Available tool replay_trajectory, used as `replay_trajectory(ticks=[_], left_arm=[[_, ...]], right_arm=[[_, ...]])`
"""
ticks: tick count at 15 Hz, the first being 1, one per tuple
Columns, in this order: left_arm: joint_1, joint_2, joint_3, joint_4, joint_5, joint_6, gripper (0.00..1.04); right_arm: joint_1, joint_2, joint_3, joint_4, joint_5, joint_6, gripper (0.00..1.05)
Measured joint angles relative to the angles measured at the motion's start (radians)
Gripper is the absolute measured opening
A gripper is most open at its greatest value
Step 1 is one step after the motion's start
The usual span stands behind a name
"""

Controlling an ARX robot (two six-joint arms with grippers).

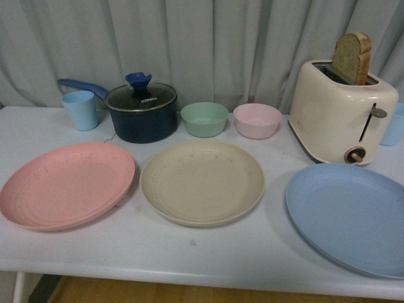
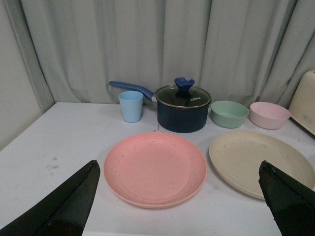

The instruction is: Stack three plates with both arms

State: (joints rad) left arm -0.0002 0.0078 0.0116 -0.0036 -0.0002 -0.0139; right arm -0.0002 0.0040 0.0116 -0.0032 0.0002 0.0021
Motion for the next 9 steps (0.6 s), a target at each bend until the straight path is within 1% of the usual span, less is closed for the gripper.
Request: replay_trajectory(ticks=[9], left_arm=[[0.0,0.0,0.0,0.0,0.0,0.0,0.98]], right_arm=[[0.0,0.0,0.0,0.0,0.0,0.0,0.98]])
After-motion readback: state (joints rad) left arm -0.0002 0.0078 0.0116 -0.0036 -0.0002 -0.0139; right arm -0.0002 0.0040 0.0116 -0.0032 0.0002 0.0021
